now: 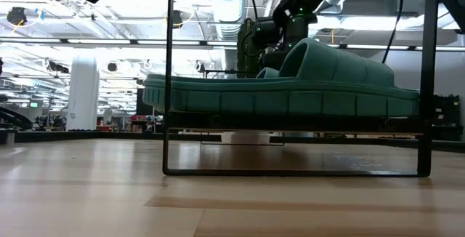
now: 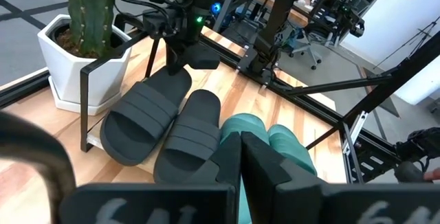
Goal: Pick and place slides into the shelf
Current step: Put the black slipper on the shelf, then return to Home Position
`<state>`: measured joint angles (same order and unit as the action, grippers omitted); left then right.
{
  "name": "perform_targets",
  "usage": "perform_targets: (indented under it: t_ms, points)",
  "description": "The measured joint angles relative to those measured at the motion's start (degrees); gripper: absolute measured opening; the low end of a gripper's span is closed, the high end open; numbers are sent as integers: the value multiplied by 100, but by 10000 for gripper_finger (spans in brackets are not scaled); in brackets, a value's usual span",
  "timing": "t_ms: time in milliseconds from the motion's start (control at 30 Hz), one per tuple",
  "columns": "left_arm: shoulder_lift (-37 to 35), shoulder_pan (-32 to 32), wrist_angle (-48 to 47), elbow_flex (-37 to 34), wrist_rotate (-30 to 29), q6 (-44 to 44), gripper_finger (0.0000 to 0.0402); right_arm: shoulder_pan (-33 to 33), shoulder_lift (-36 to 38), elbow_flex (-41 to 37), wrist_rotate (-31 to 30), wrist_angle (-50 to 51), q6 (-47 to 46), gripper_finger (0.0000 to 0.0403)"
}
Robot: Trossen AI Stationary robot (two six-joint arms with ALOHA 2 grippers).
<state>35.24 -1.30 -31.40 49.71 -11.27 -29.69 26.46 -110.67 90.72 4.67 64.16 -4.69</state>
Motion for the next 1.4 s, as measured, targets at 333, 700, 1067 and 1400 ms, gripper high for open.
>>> perform_targets:
  t_ms: [333, 700, 1067, 1400]
  points:
    - [2, 0, -2, 0, -7, 9, 0, 20, 8, -2, 5, 29, -229, 183]
    - [0, -2, -2, 0, -7, 47, 0, 29, 424, -4, 13, 175, -244, 223]
    - [-536, 0, 639, 2, -71, 1897, 0, 73, 2797, -2, 16, -1264, 549, 219]
    - [-2466, -1, 2104, -710, 280, 2999, 0, -55, 5906, -1782, 432, -4499, 953, 207]
